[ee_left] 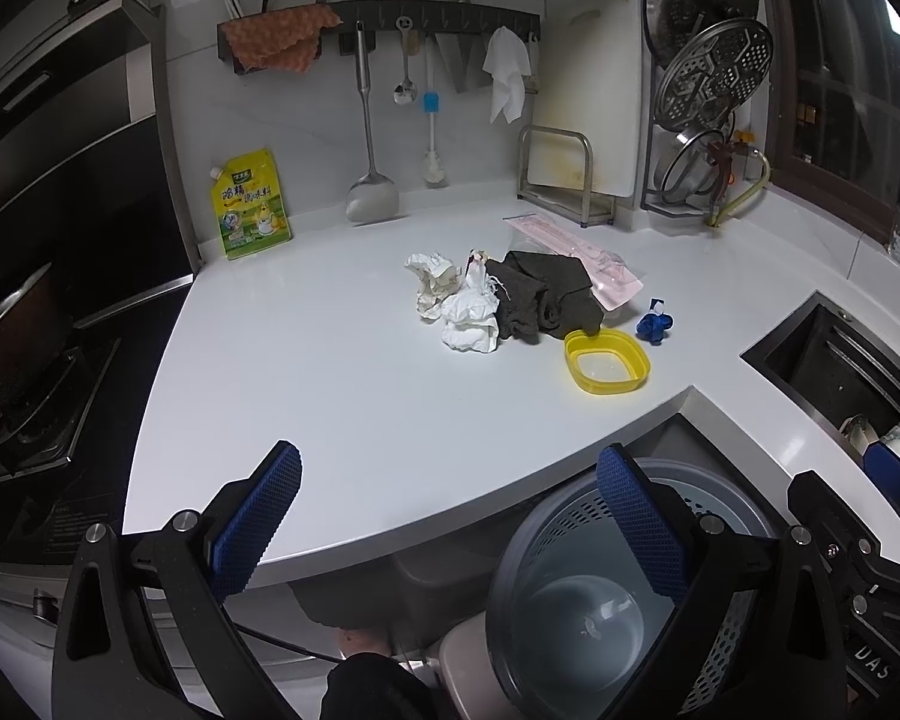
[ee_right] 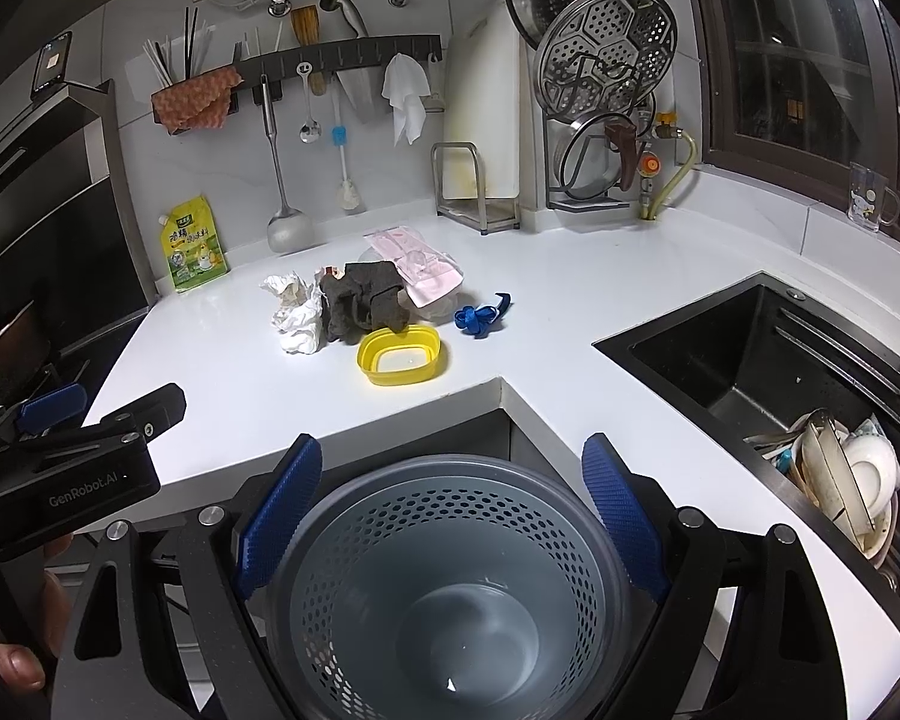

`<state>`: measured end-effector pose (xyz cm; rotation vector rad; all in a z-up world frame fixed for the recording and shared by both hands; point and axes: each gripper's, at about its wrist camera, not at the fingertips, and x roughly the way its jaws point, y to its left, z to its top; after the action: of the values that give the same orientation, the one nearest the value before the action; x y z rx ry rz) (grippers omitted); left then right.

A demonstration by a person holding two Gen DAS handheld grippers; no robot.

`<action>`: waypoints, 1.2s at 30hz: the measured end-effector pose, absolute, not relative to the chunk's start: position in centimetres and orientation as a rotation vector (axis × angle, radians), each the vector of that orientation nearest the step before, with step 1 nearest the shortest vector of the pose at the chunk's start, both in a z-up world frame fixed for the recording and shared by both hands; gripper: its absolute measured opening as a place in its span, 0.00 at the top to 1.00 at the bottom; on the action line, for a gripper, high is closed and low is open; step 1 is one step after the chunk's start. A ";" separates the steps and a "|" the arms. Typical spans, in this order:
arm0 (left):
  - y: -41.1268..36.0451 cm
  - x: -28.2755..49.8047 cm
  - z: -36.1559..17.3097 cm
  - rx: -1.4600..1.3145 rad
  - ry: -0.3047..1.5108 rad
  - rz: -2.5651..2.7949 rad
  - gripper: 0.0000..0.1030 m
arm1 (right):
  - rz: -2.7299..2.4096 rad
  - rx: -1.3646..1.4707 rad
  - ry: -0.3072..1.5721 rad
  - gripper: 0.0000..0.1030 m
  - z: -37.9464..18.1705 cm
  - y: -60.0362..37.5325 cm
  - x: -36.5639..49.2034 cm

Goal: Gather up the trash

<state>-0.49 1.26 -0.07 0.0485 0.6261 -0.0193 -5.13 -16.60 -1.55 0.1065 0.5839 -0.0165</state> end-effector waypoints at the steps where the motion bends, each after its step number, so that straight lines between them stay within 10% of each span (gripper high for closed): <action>1: 1.2 -0.5 -0.1 0.049 0.627 -0.020 0.06 | -0.017 0.108 0.585 0.18 -1.3 -16.8 -5.1; 36: 2.0 -0.2 0.5 0.044 0.611 -0.003 0.06 | -0.015 0.096 0.586 0.18 -2.3 -16.0 -5.0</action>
<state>-0.17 1.98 0.47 0.0436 0.6109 -0.0031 -5.04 -16.04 -2.35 0.0958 0.5858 -0.0150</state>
